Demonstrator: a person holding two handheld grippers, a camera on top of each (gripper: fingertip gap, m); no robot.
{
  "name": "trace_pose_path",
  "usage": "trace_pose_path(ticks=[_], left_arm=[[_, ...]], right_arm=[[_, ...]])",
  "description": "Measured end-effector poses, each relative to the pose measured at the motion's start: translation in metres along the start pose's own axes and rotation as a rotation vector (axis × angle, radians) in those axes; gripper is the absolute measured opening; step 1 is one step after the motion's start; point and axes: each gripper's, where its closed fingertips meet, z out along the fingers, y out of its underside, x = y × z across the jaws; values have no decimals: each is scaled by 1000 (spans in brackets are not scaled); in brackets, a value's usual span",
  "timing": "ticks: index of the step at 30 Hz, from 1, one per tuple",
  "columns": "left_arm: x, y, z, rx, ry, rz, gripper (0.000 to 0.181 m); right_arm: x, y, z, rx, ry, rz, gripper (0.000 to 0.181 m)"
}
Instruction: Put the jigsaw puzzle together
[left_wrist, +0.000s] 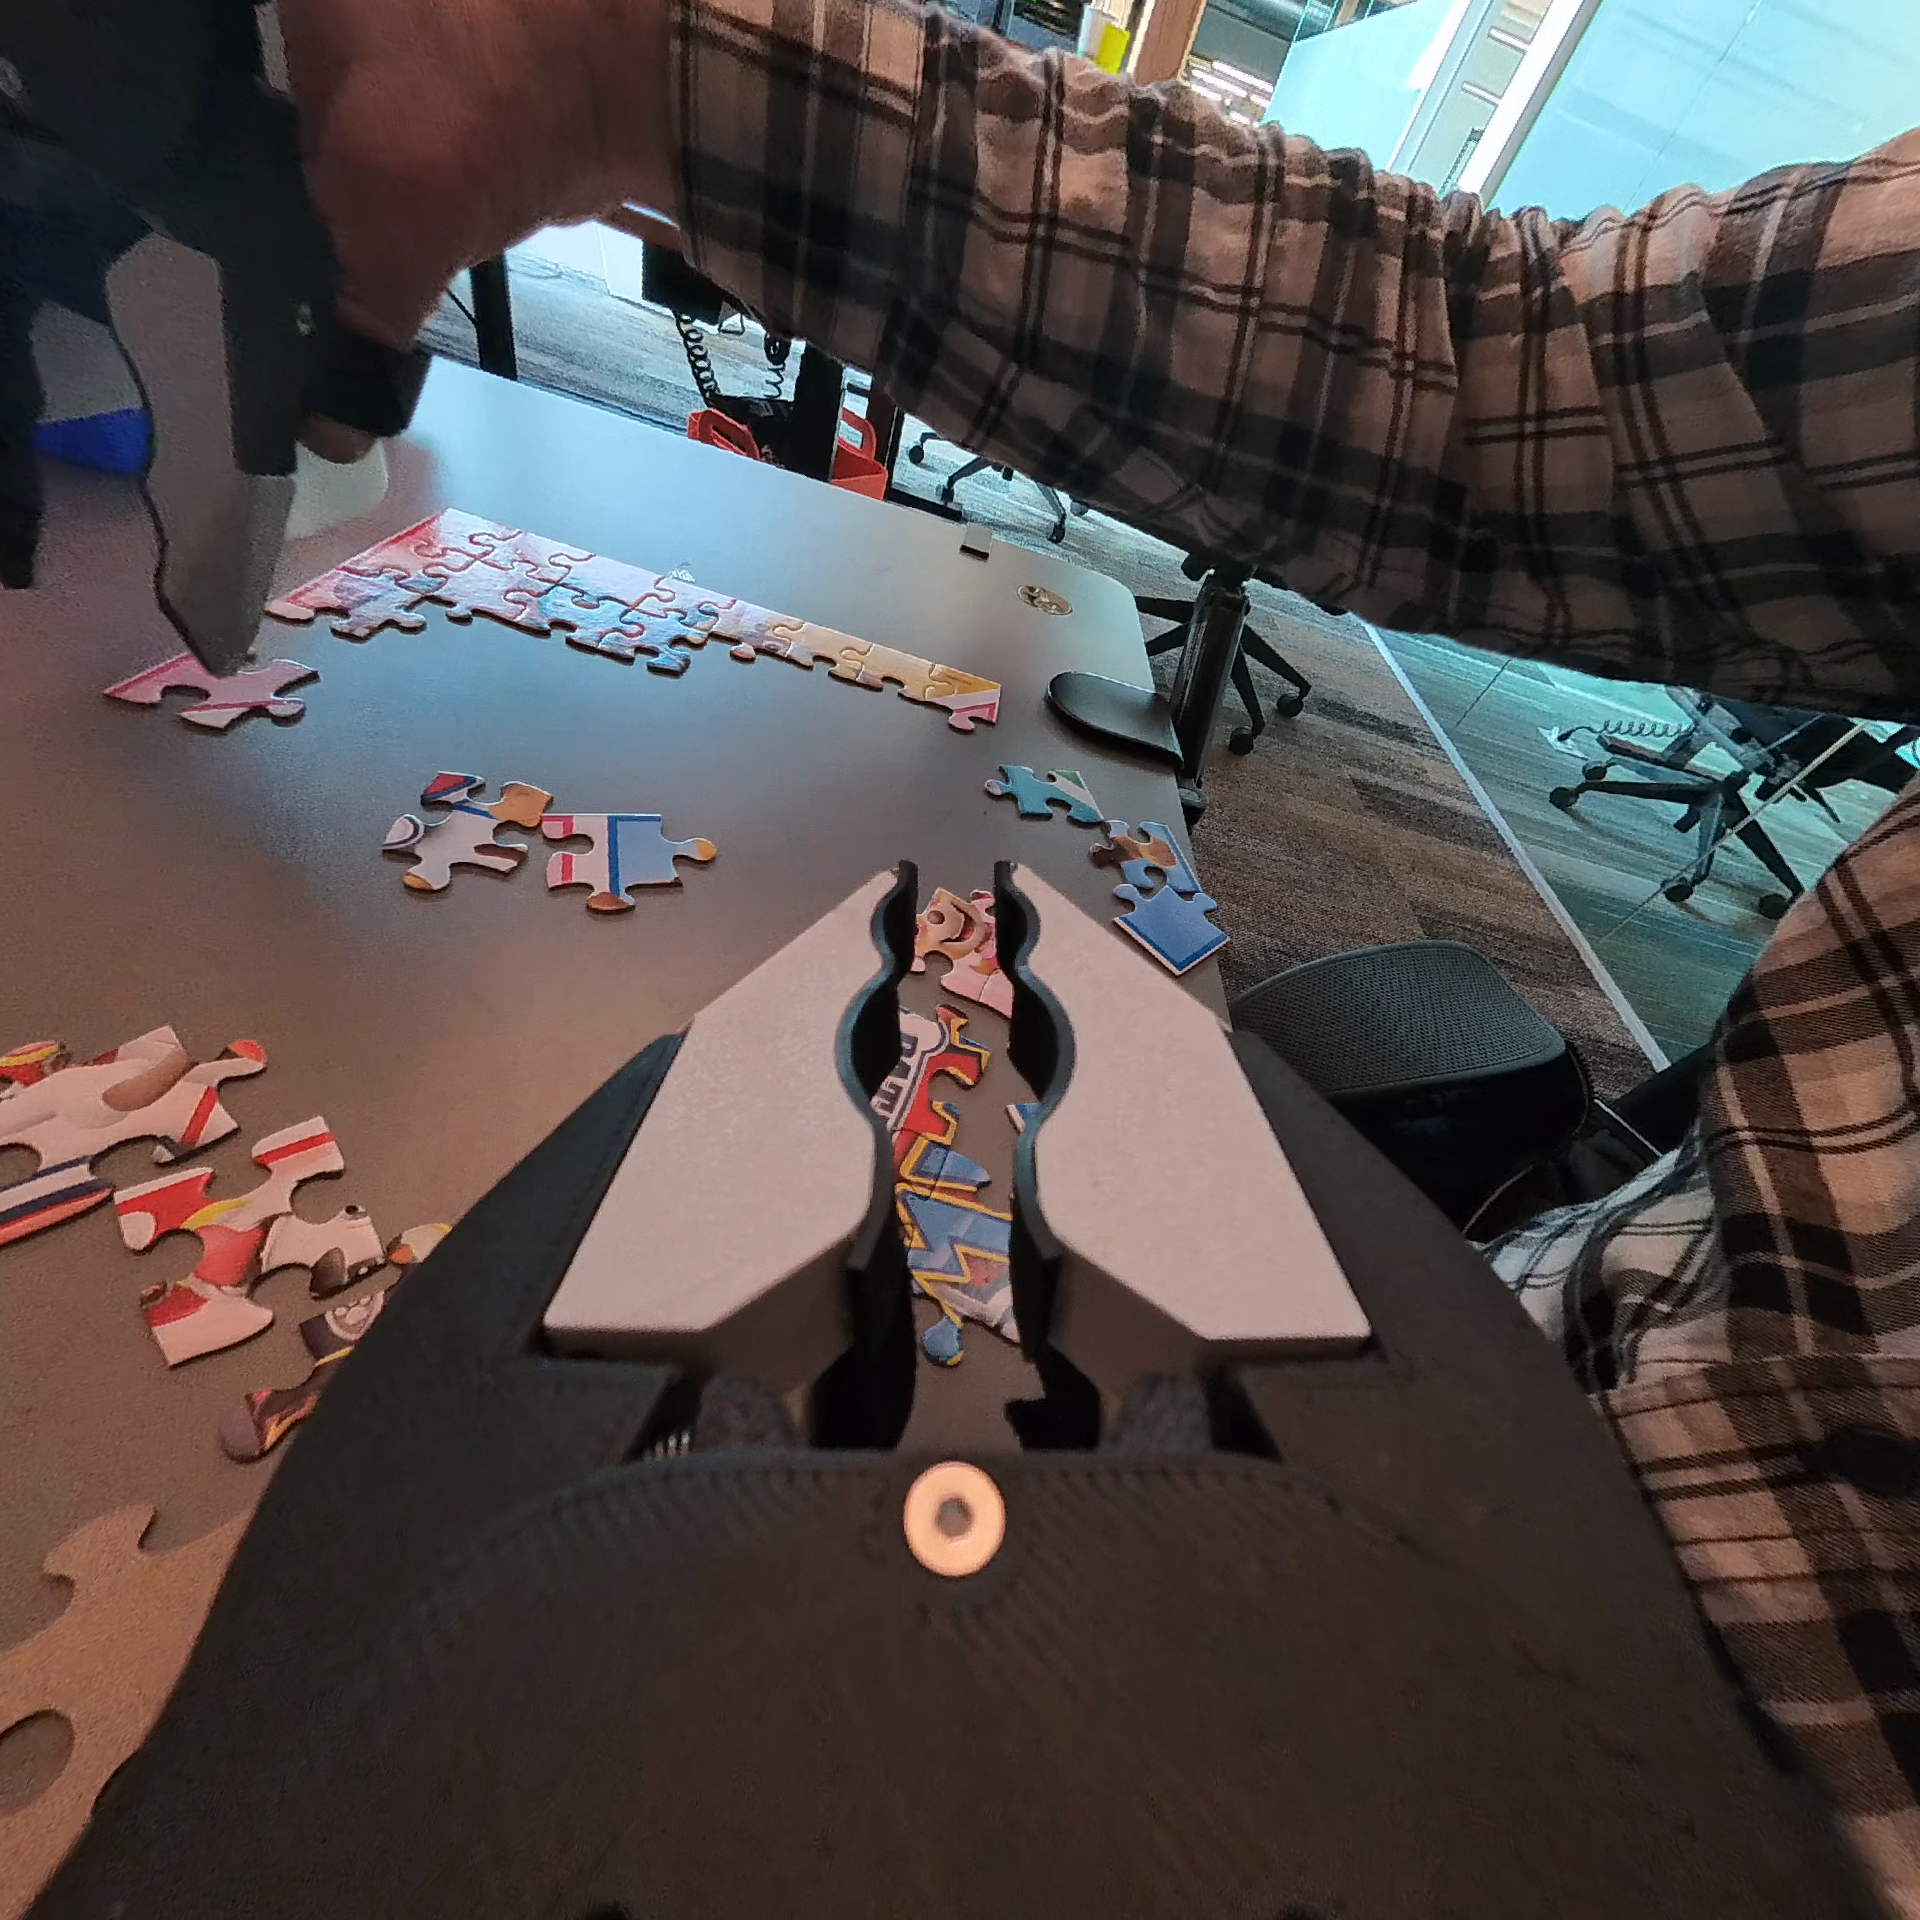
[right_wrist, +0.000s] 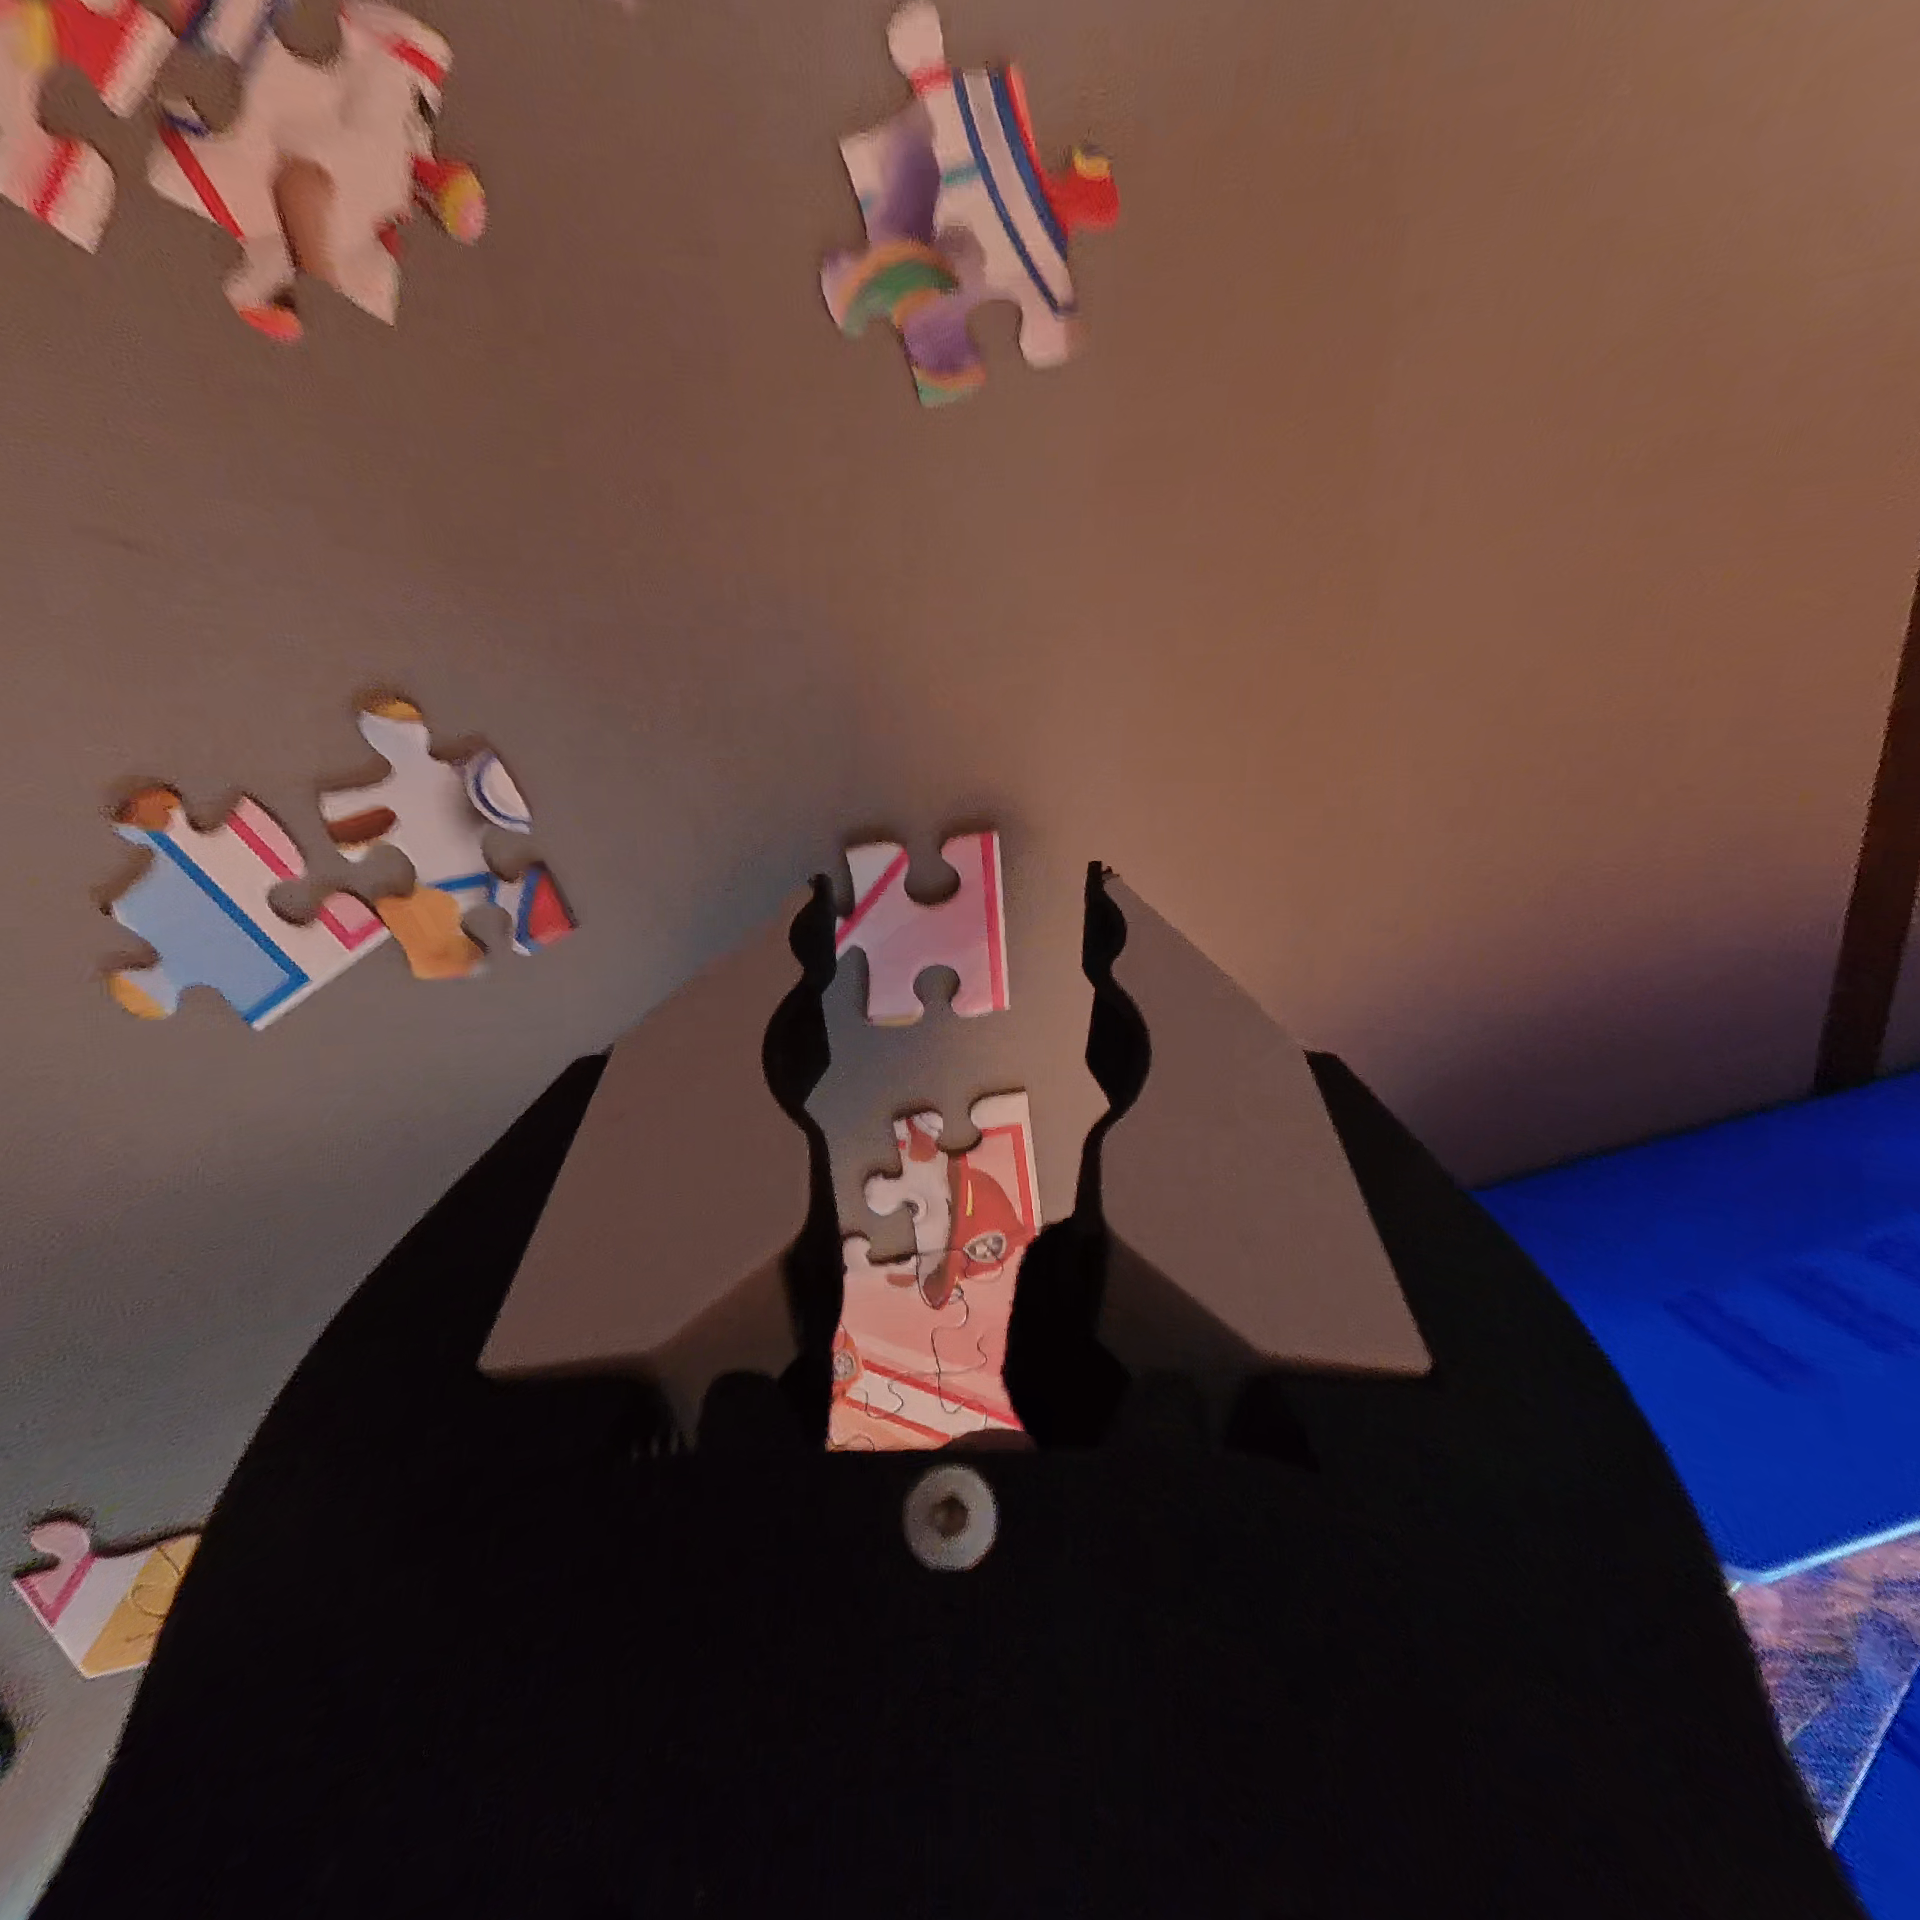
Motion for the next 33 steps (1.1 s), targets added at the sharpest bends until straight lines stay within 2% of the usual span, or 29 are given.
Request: trace_pose_path(ticks=[4, 7, 10, 12, 15, 18, 23, 24, 27, 33], left_arm=[[1, 2, 2, -12, 0, 11, 13], [0, 2, 1, -10, -4, 10, 14], [1, 1, 0, -4, -4, 9, 13], [2, 1, 0, -3, 0, 11, 13], [6, 0, 1, -5, 11, 22, 13], [9, 1, 2, -11, 17, 37, 13], [17, 1, 4, -18, 40, 65, 13], [19, 2, 5, -26, 42, 87, 14], [29, 8, 10, -67, 46, 176, 13], [46, 23, 19, -150, 60, 353, 13]], right_arm=[[-7, -35, 4, 57, 3, -32, 59], [-6, -63, 15, 114, -12, -31, 56], [-6, -76, 32, 107, -45, -23, 50], [-8, -81, 41, 109, -81, 1, 44], [-11, -87, 44, 128, -128, 40, 21], [-11, -87, 44, 130, -127, 54, 9], [-15, -80, 39, 85, -125, 52, 10], [-16, -83, 36, 95, -118, 47, 18], [-32, -108, 25, 160, -124, -3, 31], [-85, -173, 24, 257, -164, -178, 38]])
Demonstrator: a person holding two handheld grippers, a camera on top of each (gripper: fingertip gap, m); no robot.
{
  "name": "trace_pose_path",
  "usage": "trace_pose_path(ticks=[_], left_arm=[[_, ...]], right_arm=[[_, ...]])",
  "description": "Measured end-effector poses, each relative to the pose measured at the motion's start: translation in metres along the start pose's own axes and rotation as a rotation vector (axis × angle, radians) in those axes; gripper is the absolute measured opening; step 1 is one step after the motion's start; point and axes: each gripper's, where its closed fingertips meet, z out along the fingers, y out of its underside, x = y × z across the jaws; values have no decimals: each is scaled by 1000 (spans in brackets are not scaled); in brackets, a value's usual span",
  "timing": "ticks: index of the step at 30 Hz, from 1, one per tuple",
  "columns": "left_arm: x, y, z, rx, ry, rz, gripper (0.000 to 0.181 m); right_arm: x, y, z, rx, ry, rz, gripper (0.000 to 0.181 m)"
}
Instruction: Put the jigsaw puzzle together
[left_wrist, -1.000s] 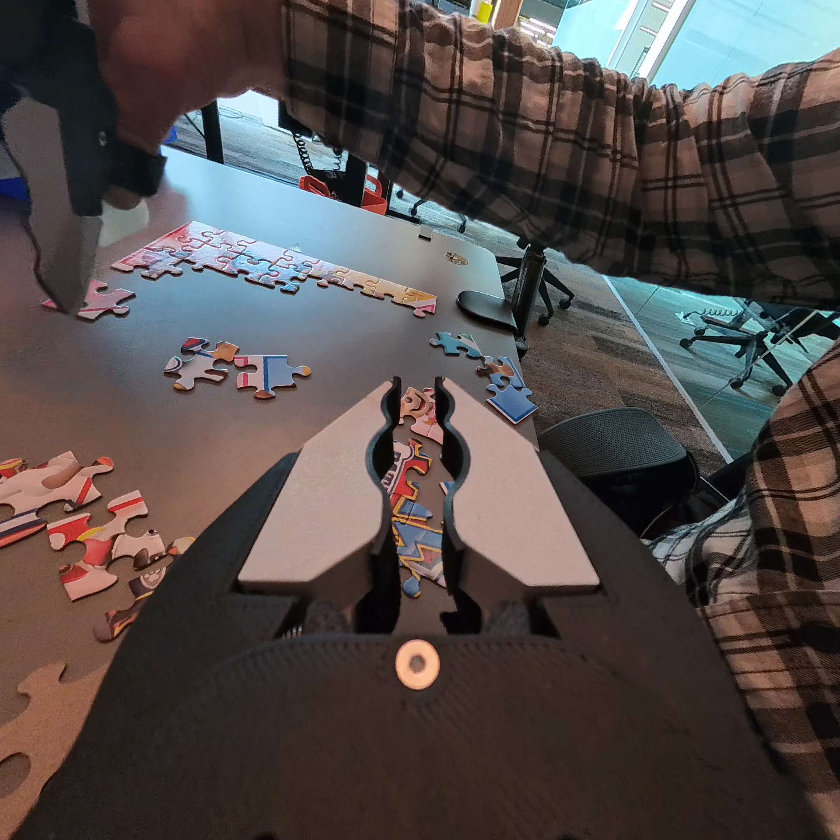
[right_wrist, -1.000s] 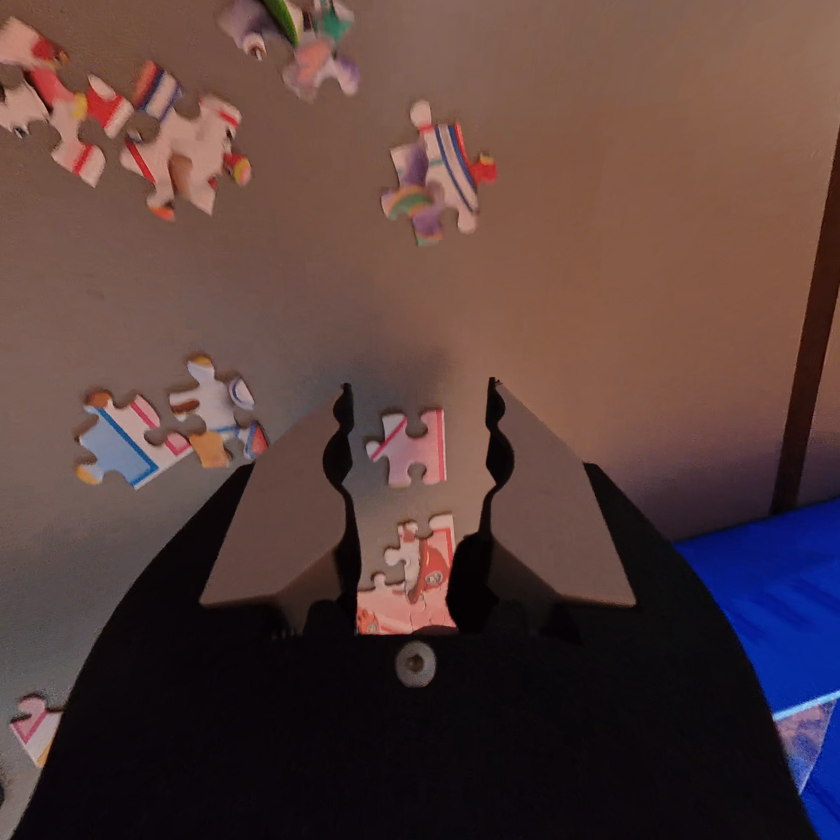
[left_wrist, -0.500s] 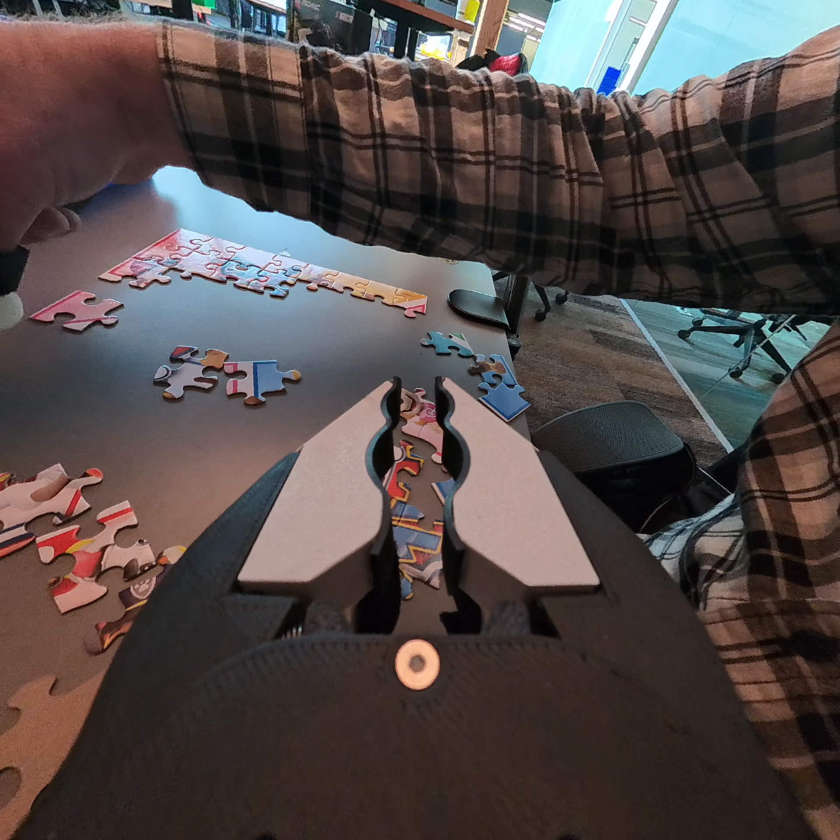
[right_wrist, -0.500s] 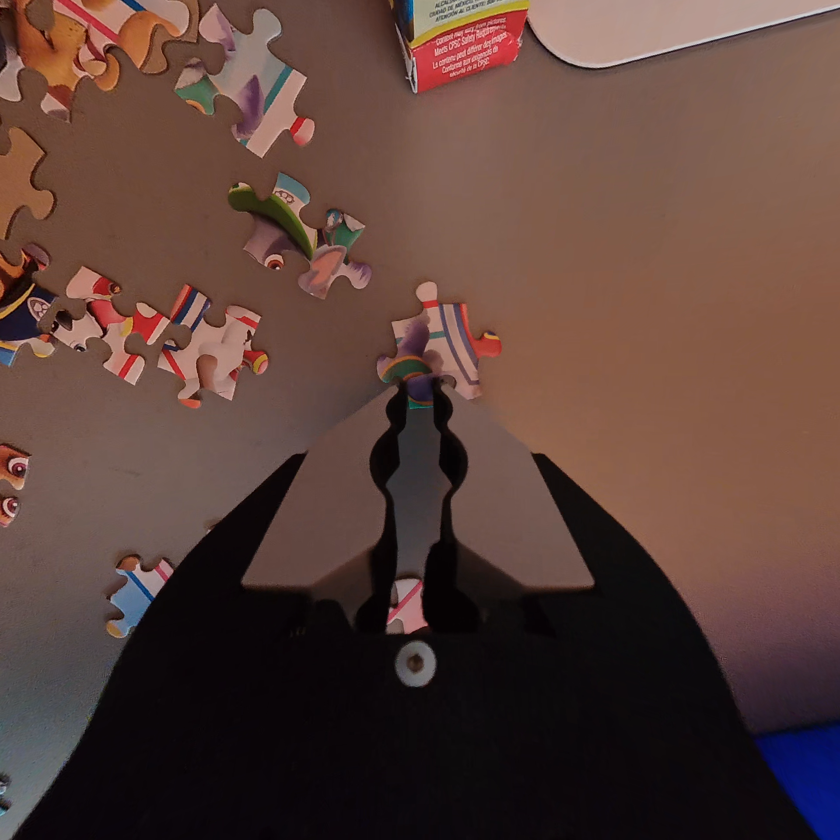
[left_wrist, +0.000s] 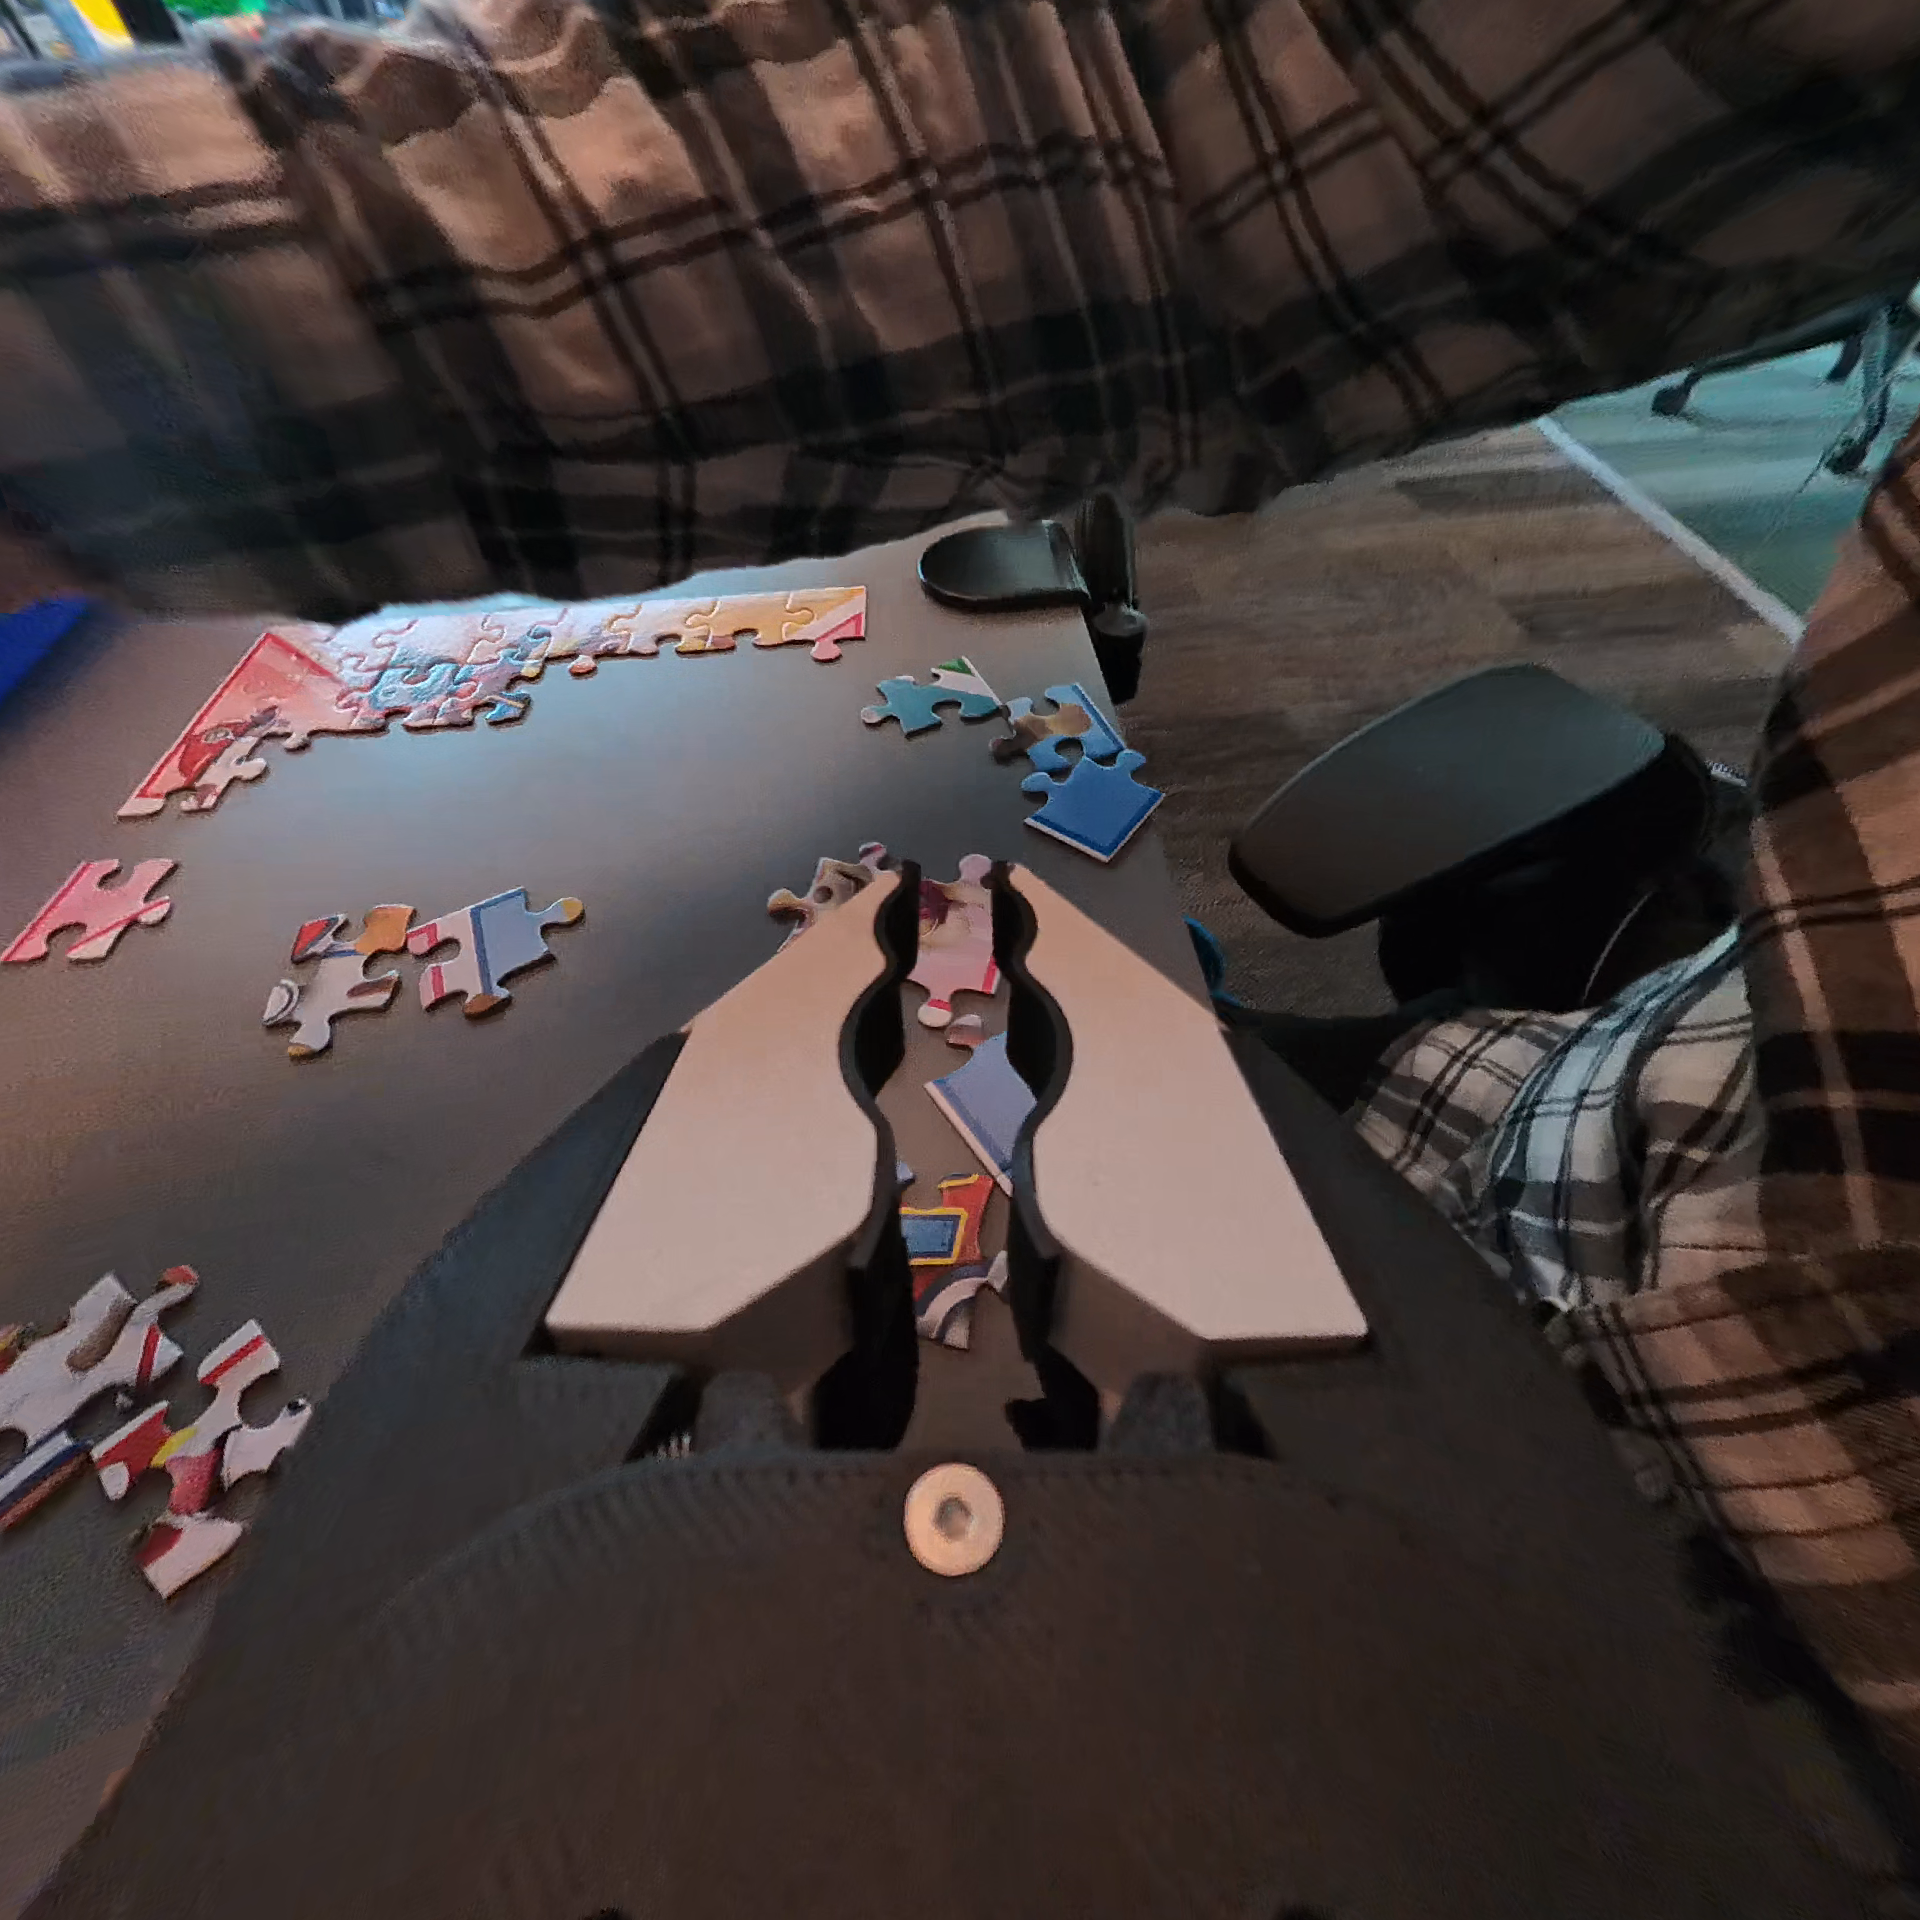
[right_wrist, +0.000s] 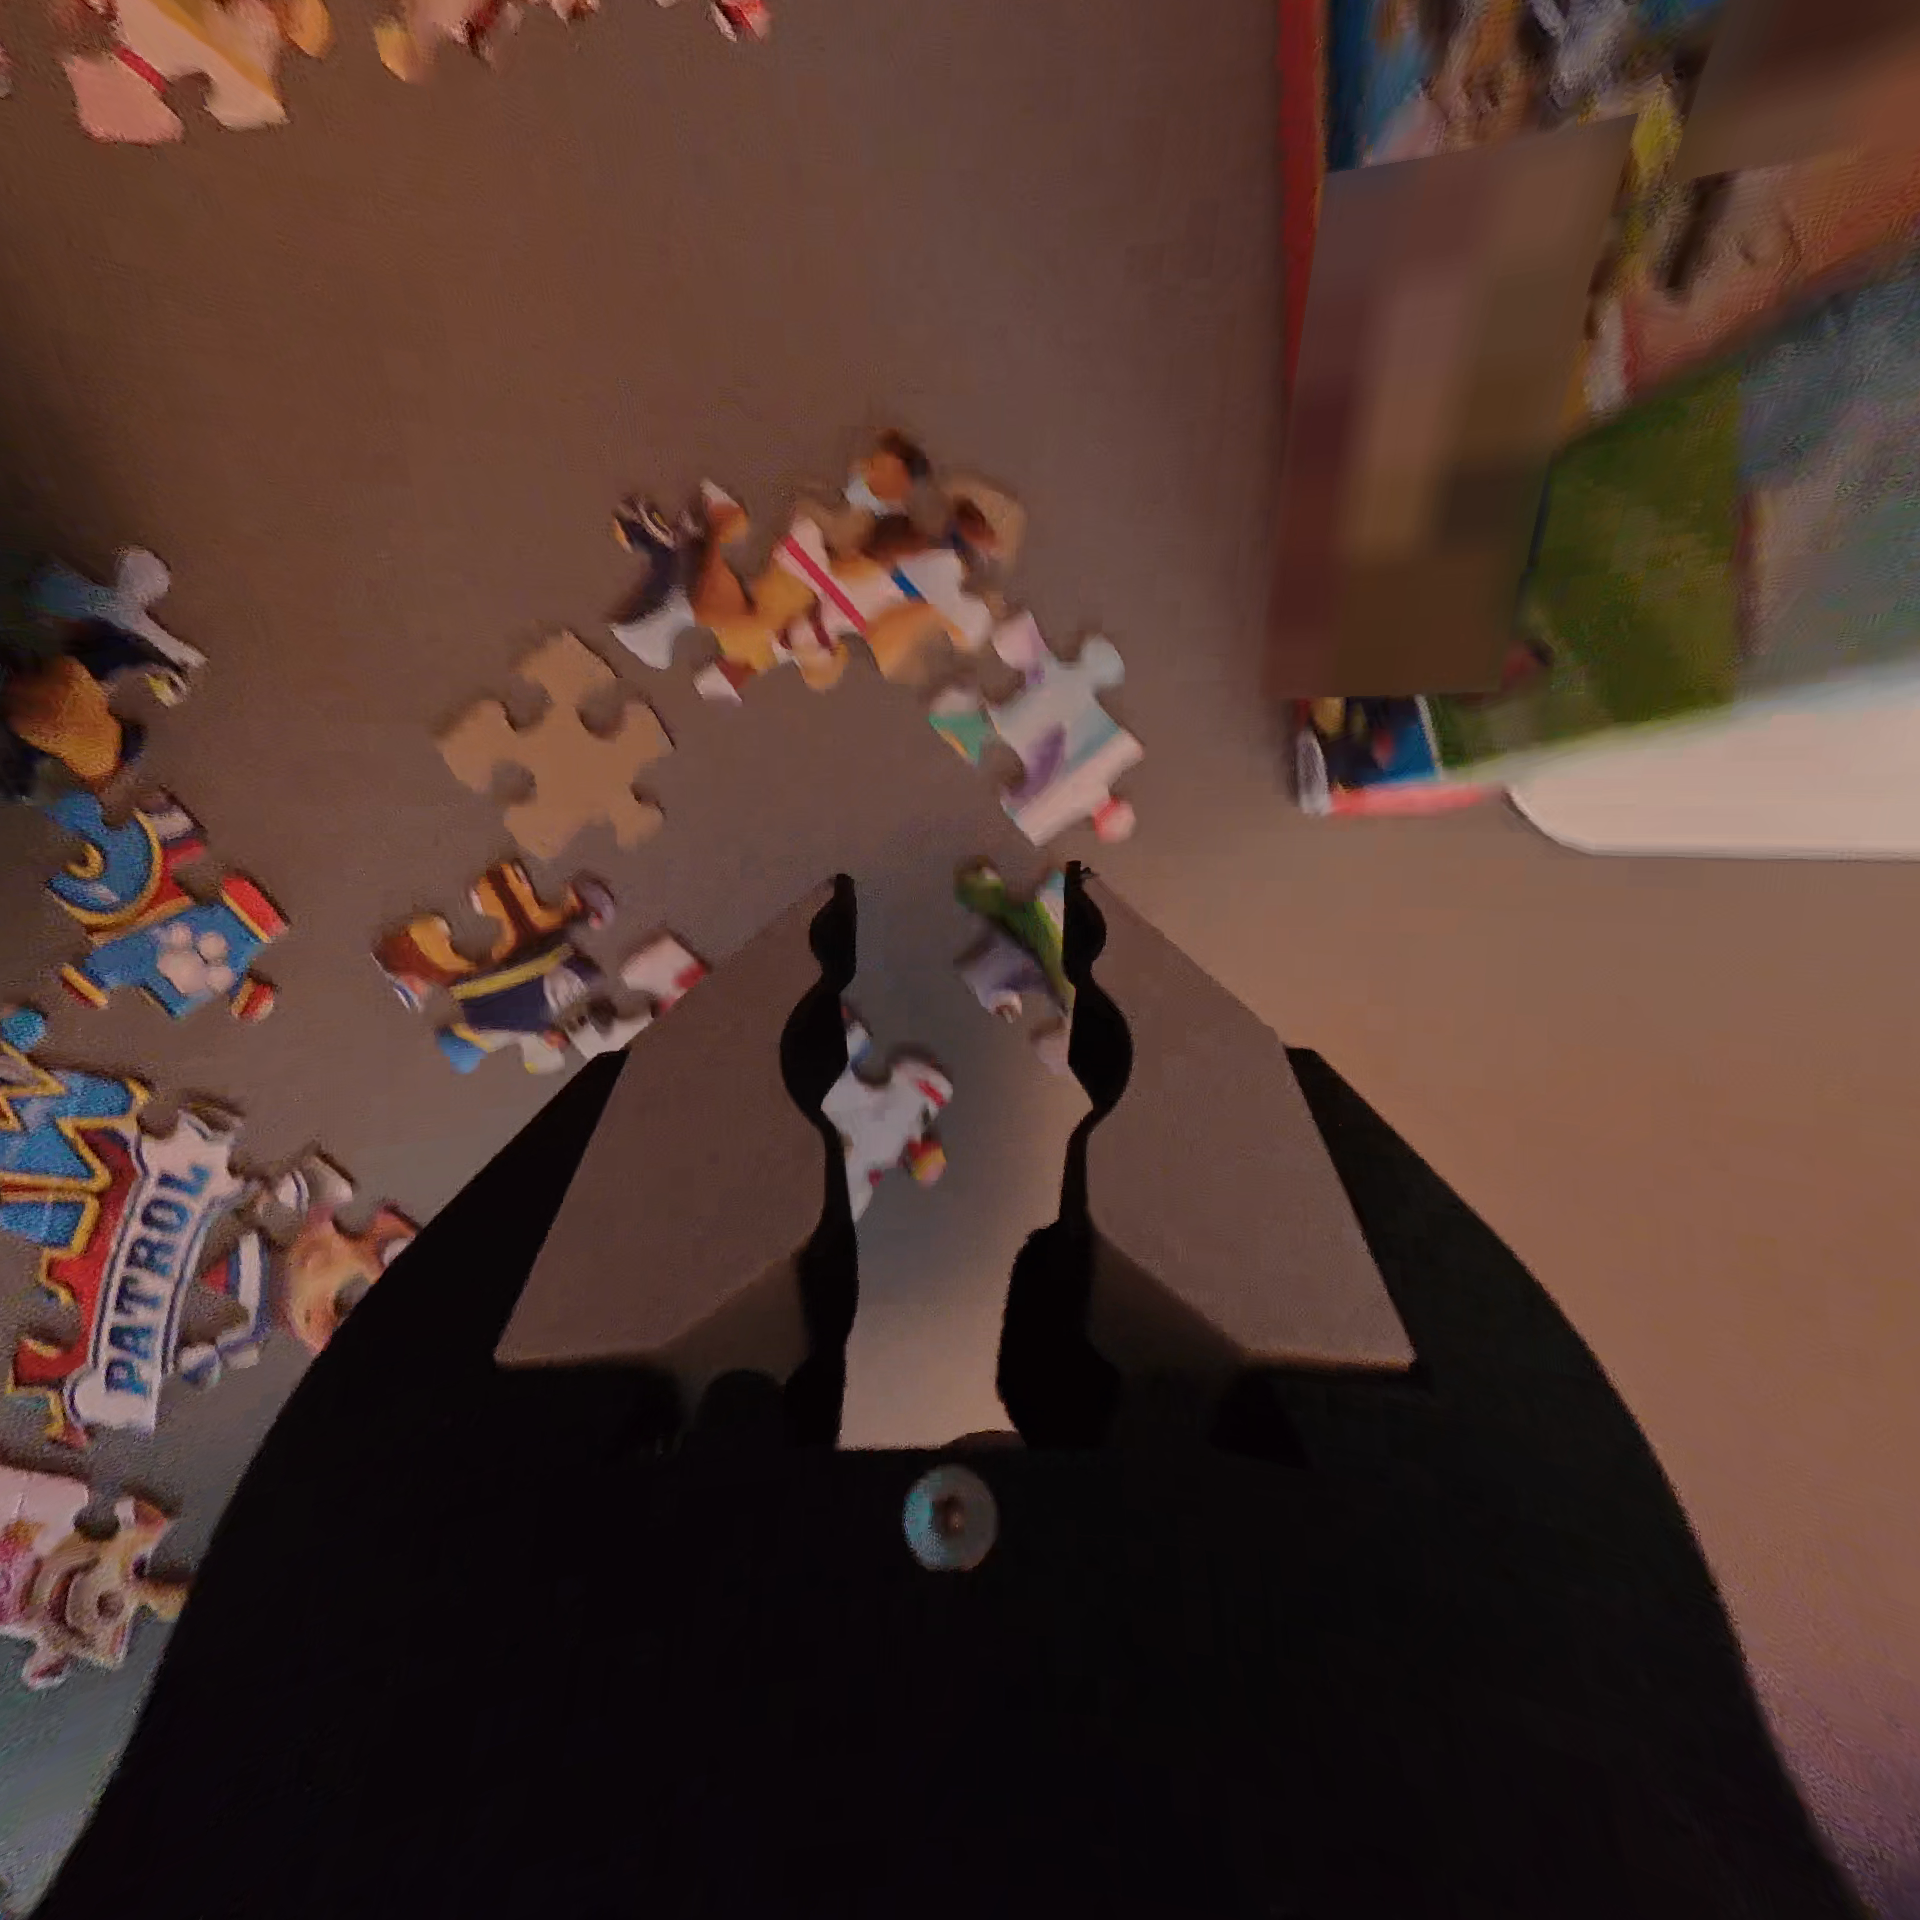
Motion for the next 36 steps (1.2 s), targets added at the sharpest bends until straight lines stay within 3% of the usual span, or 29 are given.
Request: trace_pose_path(ticks=[5, 8, 9, 13, 19, 20, 23, 31, 36], left_arm=[[4, 2, 2, -18, 2, 28, 11], [4, 1, 1, -10, 0, 27, 12], [4, 0, 0, -9, 0, 29, 12], [5, 0, 0, -6, 1, 31, 12], [5, -1, 0, -3, -1, 35, 12], [5, -1, 0, -2, -2, 37, 12], [6, -2, 0, -2, -1, 40, 12], [8, -1, 0, -9, -2, 55, 12], [7, -2, -1, -6, -8, 59, 11]], right_arm=[[-16, -37, 33, 30, -47, -14, 52], [-15, -40, 52, -7, -39, 12, 52], [-15, -44, 54, 10, -47, 37, 50], [-12, -45, 54, 29, -58, 82, 13], [-24, -37, 49, -3, -108, 68, 1], [-28, -36, 48, -15, -119, 62, 2], [-52, -34, 43, -29, -220, 47, 35], [-61, -32, 44, -28, -150, 53, 60], [-76, -40, 49, -11, -109, -58, 58]])
